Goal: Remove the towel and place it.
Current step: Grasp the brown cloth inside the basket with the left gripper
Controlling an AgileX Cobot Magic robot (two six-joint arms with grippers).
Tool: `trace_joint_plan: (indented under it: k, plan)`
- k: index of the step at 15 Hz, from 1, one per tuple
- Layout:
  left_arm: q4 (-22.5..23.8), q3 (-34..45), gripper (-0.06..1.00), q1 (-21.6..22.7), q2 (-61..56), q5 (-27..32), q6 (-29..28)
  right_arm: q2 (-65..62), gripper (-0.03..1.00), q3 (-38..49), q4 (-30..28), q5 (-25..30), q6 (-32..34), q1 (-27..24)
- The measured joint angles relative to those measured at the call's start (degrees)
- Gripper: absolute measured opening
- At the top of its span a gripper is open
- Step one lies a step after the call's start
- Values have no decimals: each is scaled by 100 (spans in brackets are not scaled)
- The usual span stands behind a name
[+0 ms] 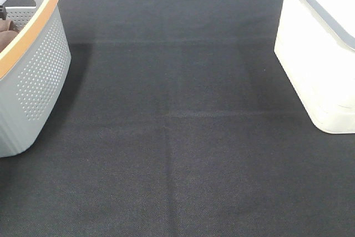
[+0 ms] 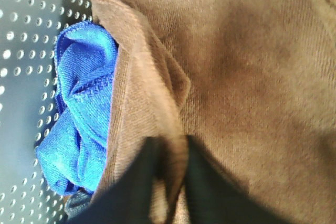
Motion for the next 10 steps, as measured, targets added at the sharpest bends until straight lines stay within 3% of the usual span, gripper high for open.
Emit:
trace_joint_plan:
  k: [1, 10]
  plan:
    - [0, 0, 0, 0, 0, 34, 63, 0, 87, 0, 0, 0, 0, 0]
    - [0, -212, 0, 0, -544, 327, 407, 0, 87, 0, 0, 0, 0, 0]
